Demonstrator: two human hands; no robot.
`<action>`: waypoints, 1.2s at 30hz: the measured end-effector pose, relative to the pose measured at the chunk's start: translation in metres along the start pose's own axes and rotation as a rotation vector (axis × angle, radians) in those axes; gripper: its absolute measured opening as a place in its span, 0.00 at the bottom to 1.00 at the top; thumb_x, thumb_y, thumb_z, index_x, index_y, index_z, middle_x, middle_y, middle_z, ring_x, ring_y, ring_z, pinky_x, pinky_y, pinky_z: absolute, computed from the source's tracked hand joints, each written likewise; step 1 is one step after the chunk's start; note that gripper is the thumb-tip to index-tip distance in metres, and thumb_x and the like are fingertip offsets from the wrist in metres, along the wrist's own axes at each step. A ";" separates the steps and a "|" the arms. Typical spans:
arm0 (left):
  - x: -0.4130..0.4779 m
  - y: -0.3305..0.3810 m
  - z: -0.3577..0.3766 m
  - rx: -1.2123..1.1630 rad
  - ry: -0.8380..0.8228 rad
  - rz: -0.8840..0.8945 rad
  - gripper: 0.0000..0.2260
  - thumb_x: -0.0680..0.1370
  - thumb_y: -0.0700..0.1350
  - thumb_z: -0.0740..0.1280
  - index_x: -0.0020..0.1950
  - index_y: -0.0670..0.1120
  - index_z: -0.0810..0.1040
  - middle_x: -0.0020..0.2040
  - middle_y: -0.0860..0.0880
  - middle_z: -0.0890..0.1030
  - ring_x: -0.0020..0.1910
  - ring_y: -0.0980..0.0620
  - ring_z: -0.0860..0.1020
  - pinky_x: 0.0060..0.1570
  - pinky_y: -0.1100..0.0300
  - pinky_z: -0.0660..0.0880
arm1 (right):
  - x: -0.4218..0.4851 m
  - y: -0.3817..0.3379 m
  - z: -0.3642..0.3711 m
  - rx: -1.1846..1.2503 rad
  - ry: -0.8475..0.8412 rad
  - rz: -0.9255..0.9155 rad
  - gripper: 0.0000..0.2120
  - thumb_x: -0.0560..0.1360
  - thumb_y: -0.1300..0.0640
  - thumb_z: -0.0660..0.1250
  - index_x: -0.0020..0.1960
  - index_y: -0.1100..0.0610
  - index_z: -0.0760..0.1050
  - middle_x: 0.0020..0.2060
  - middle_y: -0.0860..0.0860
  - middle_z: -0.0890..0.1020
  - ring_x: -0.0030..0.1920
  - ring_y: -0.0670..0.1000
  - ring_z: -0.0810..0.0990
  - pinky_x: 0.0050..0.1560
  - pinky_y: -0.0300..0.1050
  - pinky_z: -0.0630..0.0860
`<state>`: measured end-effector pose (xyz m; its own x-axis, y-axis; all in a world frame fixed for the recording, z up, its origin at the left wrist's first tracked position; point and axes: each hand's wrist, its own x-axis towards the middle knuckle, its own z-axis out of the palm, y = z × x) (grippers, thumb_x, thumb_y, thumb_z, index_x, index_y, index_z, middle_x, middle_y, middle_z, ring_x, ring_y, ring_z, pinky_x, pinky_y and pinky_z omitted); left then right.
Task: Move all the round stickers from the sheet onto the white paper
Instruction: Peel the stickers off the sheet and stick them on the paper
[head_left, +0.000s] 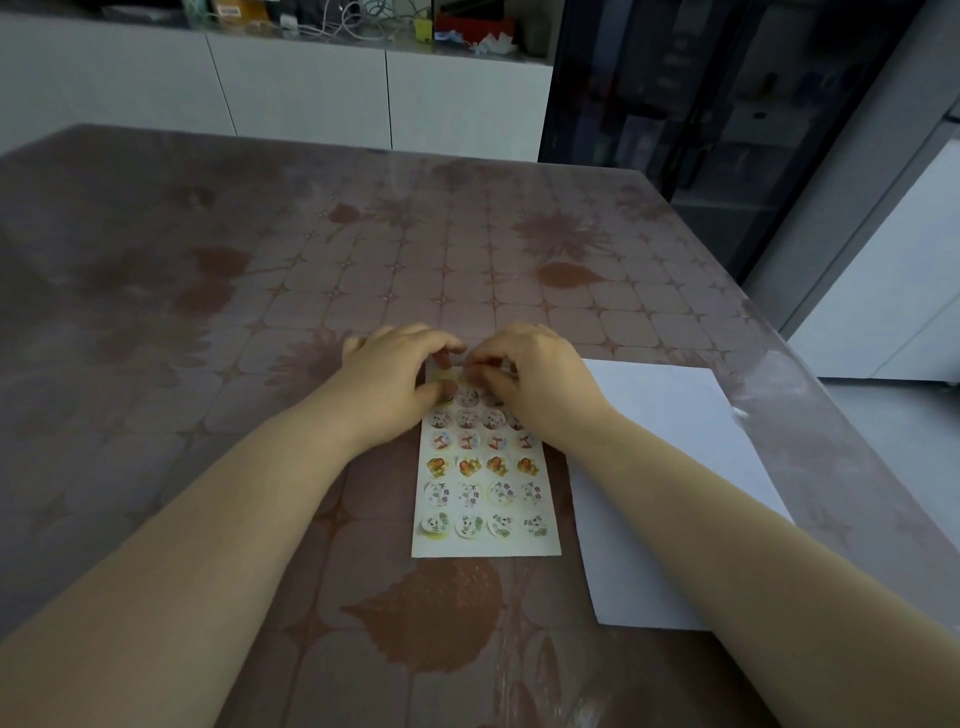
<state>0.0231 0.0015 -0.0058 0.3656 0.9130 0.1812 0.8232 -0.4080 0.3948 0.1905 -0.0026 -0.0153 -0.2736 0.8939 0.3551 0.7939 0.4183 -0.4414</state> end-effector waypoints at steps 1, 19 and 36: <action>0.000 0.000 0.000 0.014 0.007 -0.007 0.18 0.77 0.50 0.65 0.67 0.56 0.70 0.63 0.56 0.74 0.65 0.51 0.66 0.61 0.53 0.57 | 0.000 0.001 0.000 0.003 -0.001 0.012 0.07 0.75 0.57 0.65 0.49 0.54 0.81 0.44 0.51 0.82 0.48 0.55 0.76 0.50 0.54 0.73; -0.001 -0.005 0.001 0.000 0.058 0.038 0.12 0.76 0.52 0.66 0.59 0.58 0.76 0.50 0.61 0.73 0.60 0.55 0.66 0.58 0.56 0.52 | -0.032 0.050 -0.102 0.323 -0.145 0.640 0.08 0.67 0.55 0.75 0.46 0.50 0.81 0.40 0.48 0.85 0.48 0.48 0.81 0.50 0.38 0.73; -0.002 -0.009 0.001 0.001 0.036 0.045 0.12 0.76 0.52 0.66 0.59 0.59 0.76 0.52 0.60 0.73 0.61 0.54 0.67 0.56 0.58 0.51 | -0.024 0.050 -0.079 0.298 -0.095 0.703 0.03 0.71 0.57 0.71 0.40 0.56 0.82 0.32 0.49 0.78 0.33 0.49 0.72 0.33 0.39 0.66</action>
<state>0.0158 0.0033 -0.0109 0.3863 0.8930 0.2310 0.8067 -0.4485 0.3849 0.2802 -0.0160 0.0190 0.1848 0.9701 -0.1575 0.6221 -0.2395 -0.7454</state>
